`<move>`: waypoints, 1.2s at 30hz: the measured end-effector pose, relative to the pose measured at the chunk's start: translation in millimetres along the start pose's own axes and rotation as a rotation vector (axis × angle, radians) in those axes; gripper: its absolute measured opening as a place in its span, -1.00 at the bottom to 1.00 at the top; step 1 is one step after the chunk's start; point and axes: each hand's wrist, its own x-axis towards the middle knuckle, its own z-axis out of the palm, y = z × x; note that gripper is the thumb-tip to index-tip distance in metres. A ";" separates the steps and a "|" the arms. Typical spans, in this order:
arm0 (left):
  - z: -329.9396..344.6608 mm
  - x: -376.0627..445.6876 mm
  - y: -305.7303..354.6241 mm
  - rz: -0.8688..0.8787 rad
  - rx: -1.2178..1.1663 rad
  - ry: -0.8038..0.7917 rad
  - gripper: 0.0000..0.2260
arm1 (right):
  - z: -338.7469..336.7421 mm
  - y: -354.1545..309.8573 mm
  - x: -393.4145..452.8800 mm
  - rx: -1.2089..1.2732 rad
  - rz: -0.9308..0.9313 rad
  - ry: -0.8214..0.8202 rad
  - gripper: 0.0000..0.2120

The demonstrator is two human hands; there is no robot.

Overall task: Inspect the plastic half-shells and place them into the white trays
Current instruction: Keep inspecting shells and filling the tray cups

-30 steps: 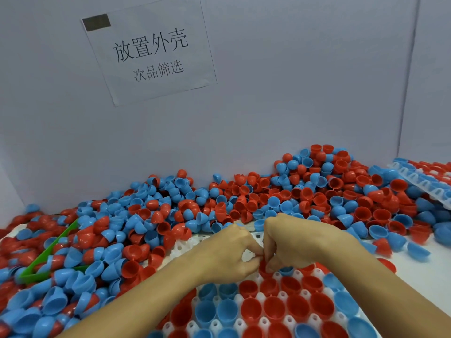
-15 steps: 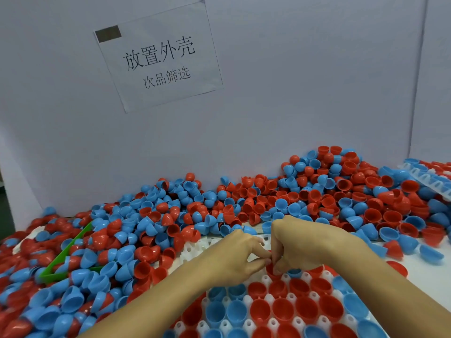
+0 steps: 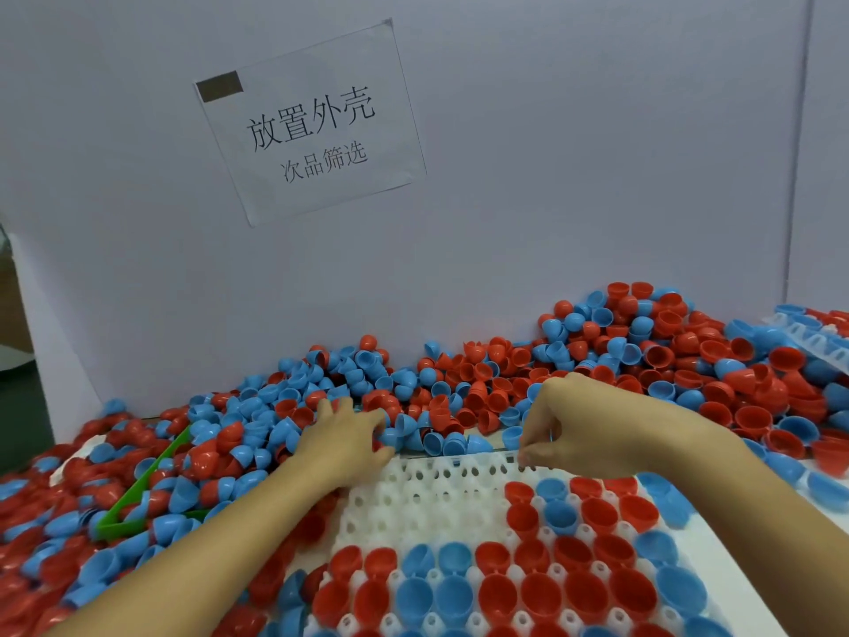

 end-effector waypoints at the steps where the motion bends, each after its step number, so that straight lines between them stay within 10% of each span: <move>1: 3.4 2.4 0.6 0.002 0.027 -0.006 -0.64 | -0.2 -0.2 -0.4 0.002 -0.003 0.001 -0.87; 8: 4.3 25.9 24.1 0.053 0.013 0.118 -0.43 | -7.6 -1.0 -4.8 0.009 -0.018 0.034 -0.87; 18: 5.9 73.0 60.7 0.042 -0.009 -0.238 -0.12 | -23.1 4.3 -12.1 0.059 -0.022 0.047 -0.84; 36: 24.5 84.1 47.1 -0.039 -0.165 0.277 -0.44 | -35.9 11.1 -20.6 0.064 -0.007 0.099 -0.82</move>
